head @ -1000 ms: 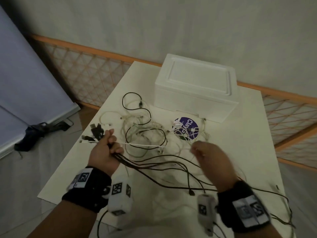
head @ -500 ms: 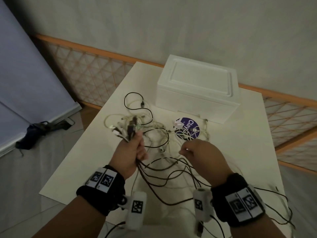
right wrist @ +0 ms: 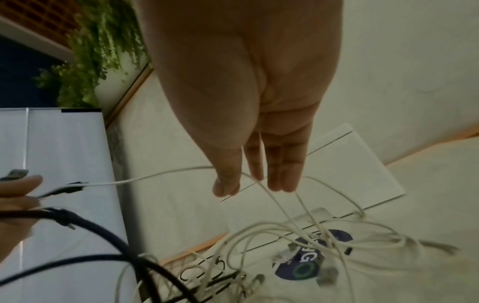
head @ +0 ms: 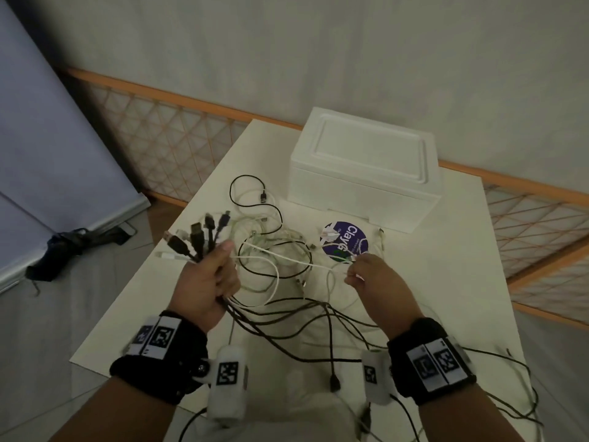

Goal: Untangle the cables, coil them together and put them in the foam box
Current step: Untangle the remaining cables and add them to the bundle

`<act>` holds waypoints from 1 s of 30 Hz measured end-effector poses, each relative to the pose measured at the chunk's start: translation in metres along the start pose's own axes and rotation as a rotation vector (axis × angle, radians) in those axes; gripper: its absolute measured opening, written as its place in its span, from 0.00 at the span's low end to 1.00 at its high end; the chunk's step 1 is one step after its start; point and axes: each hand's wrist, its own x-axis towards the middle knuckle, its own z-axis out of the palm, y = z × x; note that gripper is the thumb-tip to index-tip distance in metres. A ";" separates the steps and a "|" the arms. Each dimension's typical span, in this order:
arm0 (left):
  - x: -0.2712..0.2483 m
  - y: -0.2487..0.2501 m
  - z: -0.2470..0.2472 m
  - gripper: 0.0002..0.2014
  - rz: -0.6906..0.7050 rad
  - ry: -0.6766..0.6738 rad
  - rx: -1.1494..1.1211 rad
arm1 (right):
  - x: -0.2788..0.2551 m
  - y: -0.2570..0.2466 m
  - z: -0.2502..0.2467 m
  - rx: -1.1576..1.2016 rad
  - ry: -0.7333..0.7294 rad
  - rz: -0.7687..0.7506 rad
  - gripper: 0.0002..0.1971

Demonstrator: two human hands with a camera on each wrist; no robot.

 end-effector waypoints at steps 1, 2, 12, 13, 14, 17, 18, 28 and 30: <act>0.000 -0.002 0.001 0.17 0.010 0.006 0.049 | 0.000 -0.001 -0.001 0.013 0.035 0.010 0.04; -0.001 -0.007 0.004 0.14 0.013 0.003 0.104 | 0.001 -0.005 -0.003 0.040 0.062 0.006 0.05; -0.013 -0.035 0.063 0.14 0.027 -0.223 0.553 | -0.003 -0.072 -0.028 0.466 0.177 -0.255 0.03; -0.015 -0.033 0.065 0.15 0.045 -0.232 0.543 | -0.004 -0.069 -0.028 0.476 0.231 -0.265 0.02; -0.016 -0.031 0.065 0.13 0.059 -0.243 0.520 | -0.005 -0.067 -0.028 0.475 0.260 -0.266 0.04; -0.014 -0.025 0.065 0.05 0.080 -0.209 0.390 | -0.003 -0.060 -0.021 0.459 0.061 -0.094 0.20; -0.012 -0.023 0.064 0.03 0.076 -0.189 0.306 | -0.002 -0.056 -0.016 0.393 -0.039 -0.071 0.20; -0.003 -0.021 0.053 0.24 0.045 -0.261 0.079 | 0.006 -0.047 -0.021 0.323 0.208 -0.184 0.09; -0.003 -0.033 0.056 0.32 0.004 -0.296 0.089 | 0.005 -0.060 -0.033 0.459 0.211 -0.186 0.10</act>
